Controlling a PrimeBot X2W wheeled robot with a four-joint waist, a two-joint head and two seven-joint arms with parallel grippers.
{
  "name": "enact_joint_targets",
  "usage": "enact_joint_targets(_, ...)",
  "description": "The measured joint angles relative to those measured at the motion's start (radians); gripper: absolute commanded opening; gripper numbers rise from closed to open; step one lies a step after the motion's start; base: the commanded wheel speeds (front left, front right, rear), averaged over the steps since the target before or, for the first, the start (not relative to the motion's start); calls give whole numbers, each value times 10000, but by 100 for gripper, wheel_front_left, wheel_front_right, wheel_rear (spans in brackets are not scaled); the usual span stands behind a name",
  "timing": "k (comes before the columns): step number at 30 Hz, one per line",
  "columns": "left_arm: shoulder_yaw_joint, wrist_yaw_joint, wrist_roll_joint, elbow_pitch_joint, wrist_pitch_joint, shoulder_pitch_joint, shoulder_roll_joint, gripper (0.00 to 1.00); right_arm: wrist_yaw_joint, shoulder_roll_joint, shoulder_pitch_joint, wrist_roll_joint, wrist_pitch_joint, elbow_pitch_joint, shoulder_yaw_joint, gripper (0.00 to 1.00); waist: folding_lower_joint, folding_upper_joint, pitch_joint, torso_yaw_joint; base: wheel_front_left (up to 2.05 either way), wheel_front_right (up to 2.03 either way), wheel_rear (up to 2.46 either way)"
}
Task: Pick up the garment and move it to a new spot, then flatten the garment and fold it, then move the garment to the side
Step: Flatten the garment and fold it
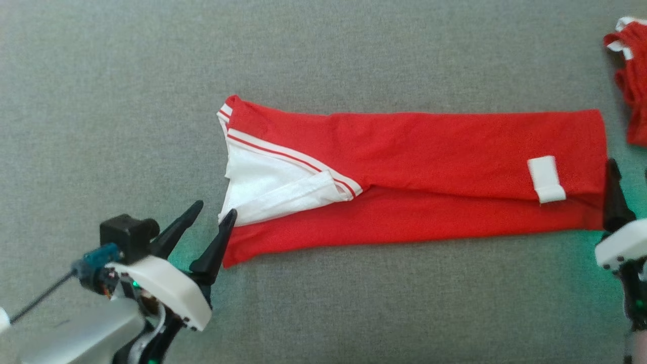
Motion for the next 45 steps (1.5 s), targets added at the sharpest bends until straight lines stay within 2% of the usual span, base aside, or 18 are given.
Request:
enact_joint_targets(3,203,443,251,288,-523,172,-389,100,0,174,366,13,-105,-190,-224,100,0,0,-246,4,0,0,0)
enact_joint_targets(8,1220,1197,1110,679,-788,836,-1285,100,0,633,898,314,-226,-238,-635,100,-1,0,-741,17,0,0,0)
enact_joint_targets(14,2717,1987,3799,673,-819,2246,-2554,100,0,738,740,861,-502,575,-1141,100,-2,0,-1262,280,0,0,0)
enact_joint_targets(15,2717,1987,3799,673,-819,2246,-2554,100,0,738,740,861,-502,575,-1141,100,-2,0,-1262,280,0,0,0)
enact_joint_targets(18,3264,2240,5003,633,-819,2949,-3147,100,0,744,342,1411,-702,1371,-1358,100,-2,0,-1395,536,0,0,0)
enact_joint_targets(22,3797,2217,6247,445,-819,3593,-3889,100,0,750,-348,1877,-917,2343,-1540,100,-1,0,-1488,921,0,0,0)
enact_joint_targets(24,3971,2059,6671,405,-819,3808,-4178,100,0,754,-576,1871,-1011,2742,-1546,100,-1,0,-1515,1096,0,0,0)
enact_joint_targets(30,4360,1440,7459,556,-819,4255,-4679,100,0,754,-686,895,-1005,3783,-2303,100,-1,0,-1559,1523,0,0,0)
enact_joint_targets(35,4811,1058,7808,692,-819,4394,-4986,100,0,748,-737,587,-1001,4082,-2679,100,0,0,-1604,1670,0,0,0)
enact_joint_targets(37,4955,880,7931,754,-819,4488,-5085,100,0,746,-827,566,-943,4245,-2792,90,-1,0,-1655,1703,0,0,0)
enact_joint_targets(39,5035,738,8027,846,-819,4571,-5173,100,0,708,-909,600,-844,4414,-2817,41,-1,0,-1705,1737,0,0,0)
enact_joint_targets(41,5210,629,8128,890,-819,4679,-5262,100,0,679,-918,855,-761,4516,-2784,0,-1,0,-1735,1770,0,0,0)
enact_joint_targets(45,5450,449,8307,974,-819,4770,-5413,100,0,677,-907,1172,-690,4541,-2545,0,0,0,-1741,1805,0,0,0)
